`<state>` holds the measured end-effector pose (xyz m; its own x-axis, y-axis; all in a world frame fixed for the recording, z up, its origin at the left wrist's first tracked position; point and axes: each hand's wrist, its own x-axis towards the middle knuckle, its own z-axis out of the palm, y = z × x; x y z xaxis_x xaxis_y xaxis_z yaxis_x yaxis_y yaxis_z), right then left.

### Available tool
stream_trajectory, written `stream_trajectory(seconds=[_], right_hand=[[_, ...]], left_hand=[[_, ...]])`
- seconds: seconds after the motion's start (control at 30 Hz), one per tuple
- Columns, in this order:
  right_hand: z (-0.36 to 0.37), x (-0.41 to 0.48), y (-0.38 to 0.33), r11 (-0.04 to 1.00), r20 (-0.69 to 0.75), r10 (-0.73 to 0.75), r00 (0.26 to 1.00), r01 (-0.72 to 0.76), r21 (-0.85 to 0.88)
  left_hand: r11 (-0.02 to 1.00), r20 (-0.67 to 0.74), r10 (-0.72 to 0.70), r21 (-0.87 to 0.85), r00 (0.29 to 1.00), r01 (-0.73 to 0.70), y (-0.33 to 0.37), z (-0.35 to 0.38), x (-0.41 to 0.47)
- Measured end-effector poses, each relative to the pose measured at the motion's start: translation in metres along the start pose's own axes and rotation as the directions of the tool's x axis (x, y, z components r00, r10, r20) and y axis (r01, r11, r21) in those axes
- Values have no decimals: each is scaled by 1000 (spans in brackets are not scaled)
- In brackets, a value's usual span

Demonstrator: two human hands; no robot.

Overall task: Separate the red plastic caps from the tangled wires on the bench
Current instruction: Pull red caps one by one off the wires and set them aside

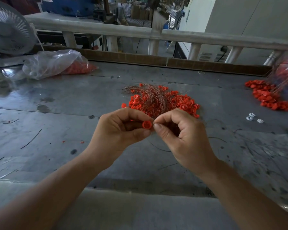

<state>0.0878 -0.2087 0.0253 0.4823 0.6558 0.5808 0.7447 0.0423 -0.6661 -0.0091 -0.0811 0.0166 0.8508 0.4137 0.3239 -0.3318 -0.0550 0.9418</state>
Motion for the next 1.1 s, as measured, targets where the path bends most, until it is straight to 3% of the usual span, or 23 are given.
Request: stream_trajectory(seconds=[0.2, 0.43, 1.1], right_hand=[[1, -1, 1, 999, 9, -1, 1000, 1, -41], [-4, 0, 2, 999, -11, 28, 1000, -29, -42], [-5, 0, 1, 996, 0, 1, 1000, -1, -90]], left_hand=[[1000, -29, 4, -20, 1000, -4, -1, -1, 0], [978, 94, -59, -196, 994, 77, -1, -6, 1], [966, 82, -123, -220, 989, 138, 3, -5, 1]])
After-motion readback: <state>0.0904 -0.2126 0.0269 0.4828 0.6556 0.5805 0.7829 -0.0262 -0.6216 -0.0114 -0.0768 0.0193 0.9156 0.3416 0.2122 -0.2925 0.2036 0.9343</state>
